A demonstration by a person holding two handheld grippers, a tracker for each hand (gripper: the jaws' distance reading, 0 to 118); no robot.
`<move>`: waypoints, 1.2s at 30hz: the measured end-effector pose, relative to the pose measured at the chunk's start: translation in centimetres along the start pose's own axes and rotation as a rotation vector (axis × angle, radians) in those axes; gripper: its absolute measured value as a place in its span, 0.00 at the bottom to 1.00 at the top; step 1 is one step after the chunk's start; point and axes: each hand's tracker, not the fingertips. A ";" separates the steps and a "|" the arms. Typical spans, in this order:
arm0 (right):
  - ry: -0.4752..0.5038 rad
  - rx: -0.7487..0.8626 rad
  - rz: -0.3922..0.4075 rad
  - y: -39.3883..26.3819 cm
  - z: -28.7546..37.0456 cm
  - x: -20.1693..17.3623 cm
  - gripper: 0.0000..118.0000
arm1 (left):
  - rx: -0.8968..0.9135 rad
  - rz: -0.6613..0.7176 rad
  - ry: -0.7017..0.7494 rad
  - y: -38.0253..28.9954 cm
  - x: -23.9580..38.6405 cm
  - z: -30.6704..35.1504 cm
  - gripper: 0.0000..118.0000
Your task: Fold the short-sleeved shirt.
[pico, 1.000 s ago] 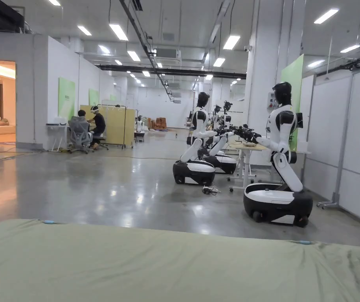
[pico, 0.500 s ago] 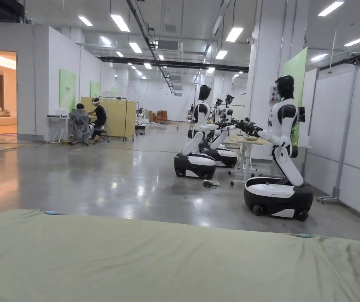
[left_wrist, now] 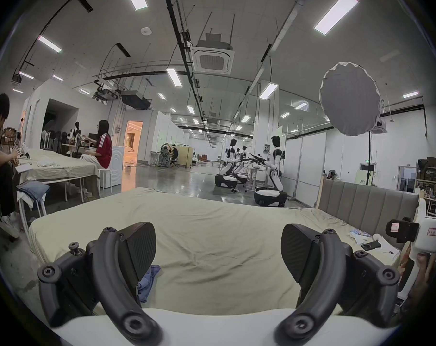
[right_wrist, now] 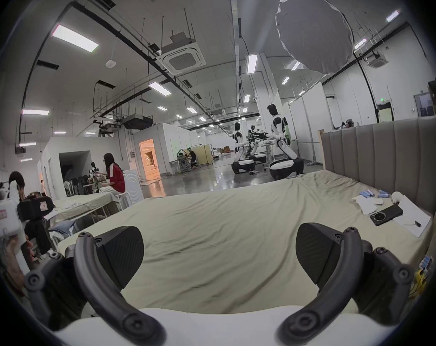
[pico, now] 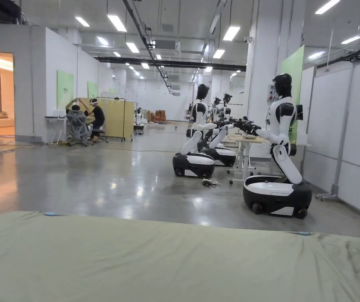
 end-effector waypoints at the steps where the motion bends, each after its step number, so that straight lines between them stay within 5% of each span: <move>1: 0.004 0.001 -0.009 0.0 0.0 0.0 1.00 | -0.003 -0.004 0.000 0.0 -0.1 0.0 0.86; 9: -0.034 -0.028 0.021 0.2 -0.2 -0.1 1.00 | -0.016 -0.062 0.002 1.0 0.4 0.3 0.86; 18: 0.066 -0.167 -0.244 2.7 -1.3 -0.8 1.00 | -0.041 -0.048 -0.062 0.6 0.9 -0.7 0.86; 25: -0.021 -0.187 -0.313 4.8 -1.5 -1.7 1.00 | -0.056 -0.026 -0.074 0.1 1.0 -0.8 0.86; 36: -0.012 -0.254 -0.341 4.0 -1.8 -1.0 1.00 | -0.060 -0.014 -0.086 0.5 0.9 -0.7 0.86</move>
